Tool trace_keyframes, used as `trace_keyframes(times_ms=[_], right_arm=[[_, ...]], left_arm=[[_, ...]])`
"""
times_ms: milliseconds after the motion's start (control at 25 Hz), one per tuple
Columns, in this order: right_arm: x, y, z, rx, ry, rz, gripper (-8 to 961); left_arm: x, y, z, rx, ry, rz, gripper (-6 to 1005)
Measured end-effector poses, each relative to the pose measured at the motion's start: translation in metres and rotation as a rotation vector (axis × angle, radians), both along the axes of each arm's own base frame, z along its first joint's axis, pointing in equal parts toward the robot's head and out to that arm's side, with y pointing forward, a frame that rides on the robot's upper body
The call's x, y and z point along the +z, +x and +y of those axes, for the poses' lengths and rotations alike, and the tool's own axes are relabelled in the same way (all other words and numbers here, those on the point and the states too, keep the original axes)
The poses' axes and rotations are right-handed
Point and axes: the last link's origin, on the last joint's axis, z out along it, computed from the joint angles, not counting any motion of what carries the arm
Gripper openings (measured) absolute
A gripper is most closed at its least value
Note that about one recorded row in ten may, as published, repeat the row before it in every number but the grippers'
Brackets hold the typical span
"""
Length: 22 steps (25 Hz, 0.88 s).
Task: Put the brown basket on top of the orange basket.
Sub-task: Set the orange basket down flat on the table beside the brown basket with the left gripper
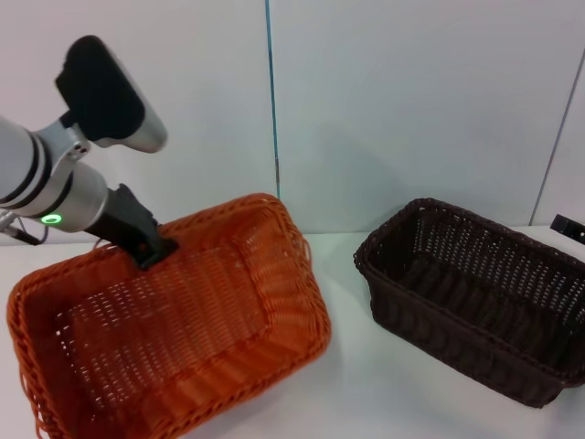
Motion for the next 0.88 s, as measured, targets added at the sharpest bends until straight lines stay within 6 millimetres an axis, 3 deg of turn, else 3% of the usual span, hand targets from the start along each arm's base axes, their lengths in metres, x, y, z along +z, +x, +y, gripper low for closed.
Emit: trace_keyframes(times_ms=[480, 880], right_arm=[[0.001, 0.002, -0.001, -0.003, -0.002, -0.011, 787], [0.003, 0.013, -0.007, -0.032, 0.002, -0.032, 787]], left_arm=[[-0.019, 0.028, -0.008, -0.073, -0.187, 0.002, 162], [-0.053, 0.059, -0.011, -0.188, -0.321, 0.049, 165]])
